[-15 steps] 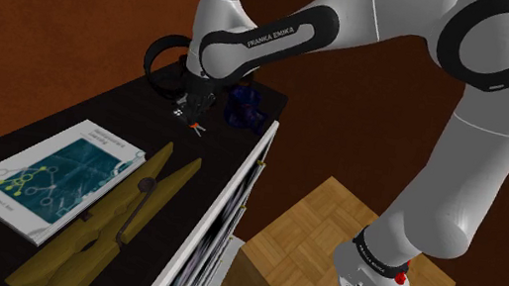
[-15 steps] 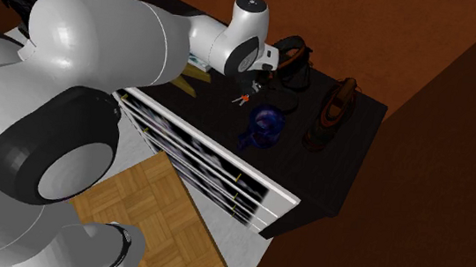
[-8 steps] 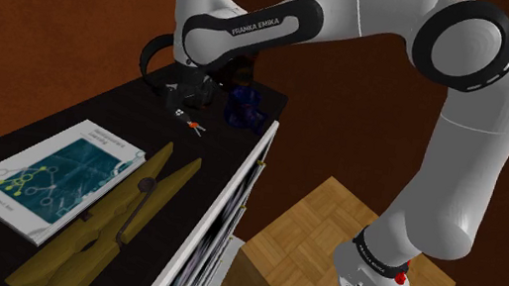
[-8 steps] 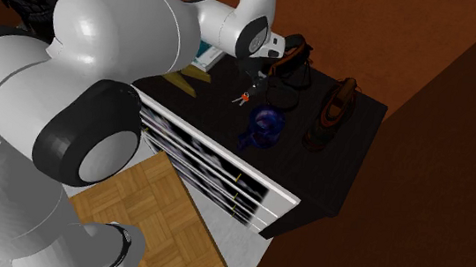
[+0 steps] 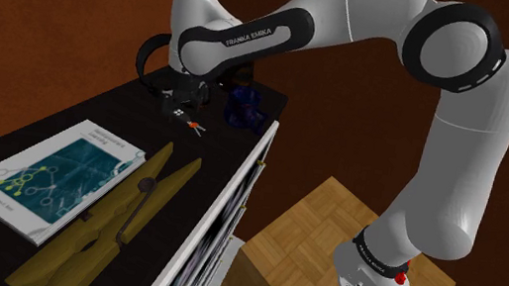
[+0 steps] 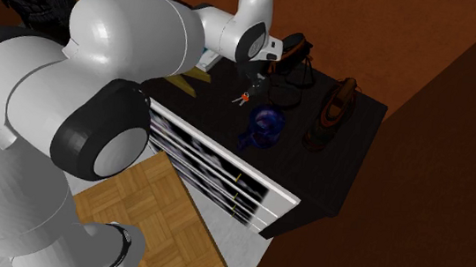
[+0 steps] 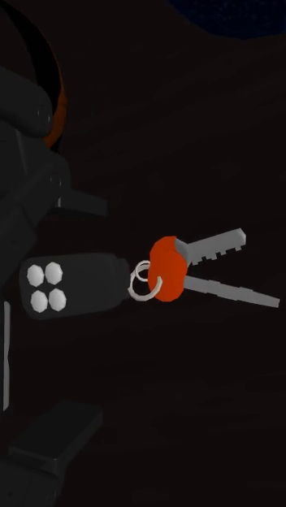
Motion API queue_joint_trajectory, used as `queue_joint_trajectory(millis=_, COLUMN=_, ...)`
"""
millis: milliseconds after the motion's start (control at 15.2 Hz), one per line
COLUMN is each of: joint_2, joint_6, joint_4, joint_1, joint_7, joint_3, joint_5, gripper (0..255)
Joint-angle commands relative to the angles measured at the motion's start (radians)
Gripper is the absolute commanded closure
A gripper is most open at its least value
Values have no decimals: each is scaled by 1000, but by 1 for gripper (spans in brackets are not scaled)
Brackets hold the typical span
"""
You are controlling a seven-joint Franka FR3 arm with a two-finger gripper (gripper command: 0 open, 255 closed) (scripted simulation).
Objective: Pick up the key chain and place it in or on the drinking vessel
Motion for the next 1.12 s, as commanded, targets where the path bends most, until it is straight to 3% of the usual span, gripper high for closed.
queue_joint_trajectory(millis=0, joint_2=11, joint_6=1, joint_4=-13, joint_1=-7, joint_7=4, joint_3=-9, joint_5=-2, gripper=0)
queue_joint_trajectory(millis=264, joint_2=11, joint_6=1, joint_4=-13, joint_1=-8, joint_7=4, joint_3=-7, joint_5=-3, gripper=0)
queue_joint_trajectory(millis=330, joint_2=11, joint_6=0, joint_4=-13, joint_1=-8, joint_7=4, joint_3=-7, joint_5=-3, gripper=255)
queue_joint_trajectory(millis=1056, joint_2=-2, joint_6=-21, joint_4=-4, joint_1=-10, joint_7=2, joint_3=-4, joint_5=1, gripper=255)
